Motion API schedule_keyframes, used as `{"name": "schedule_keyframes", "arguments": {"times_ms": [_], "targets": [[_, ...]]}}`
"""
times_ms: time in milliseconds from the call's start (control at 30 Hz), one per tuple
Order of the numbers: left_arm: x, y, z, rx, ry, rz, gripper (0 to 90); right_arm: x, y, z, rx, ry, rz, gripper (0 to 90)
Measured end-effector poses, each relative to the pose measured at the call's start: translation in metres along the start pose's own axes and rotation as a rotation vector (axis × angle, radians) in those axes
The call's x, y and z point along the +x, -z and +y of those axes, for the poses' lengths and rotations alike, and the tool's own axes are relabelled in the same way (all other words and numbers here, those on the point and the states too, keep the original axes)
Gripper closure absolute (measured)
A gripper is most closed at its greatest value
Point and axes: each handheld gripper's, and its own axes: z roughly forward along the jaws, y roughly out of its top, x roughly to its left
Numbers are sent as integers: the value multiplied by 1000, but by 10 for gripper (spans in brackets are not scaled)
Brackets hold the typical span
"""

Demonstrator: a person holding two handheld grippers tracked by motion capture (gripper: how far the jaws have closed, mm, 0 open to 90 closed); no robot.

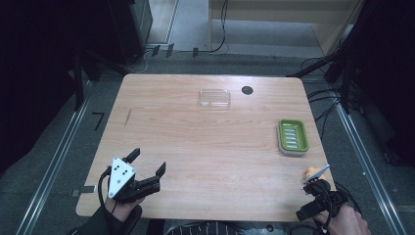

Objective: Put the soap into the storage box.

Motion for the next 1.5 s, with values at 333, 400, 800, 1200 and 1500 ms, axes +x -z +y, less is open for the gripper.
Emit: {"name": "schedule_keyframes", "arguments": {"times_ms": [333, 400, 800, 1200, 1500], "targets": [[0, 1, 0, 1, 4, 7, 137, -1, 1, 3, -15, -2, -10, 0], [-1, 1, 0, 1, -11, 1, 137, -2, 1, 4, -20, -7, -9, 0], [0, 1, 0, 2, -6, 2, 137, -7, 7, 19, -64, -30, -2, 0], [-1, 0, 0, 3, -5, 2, 137, -25, 7, 29, -87, -58, 22, 0], [0, 0, 0, 4, -5, 2, 137, -40, 6, 38, -103, -73, 35, 0]]}}
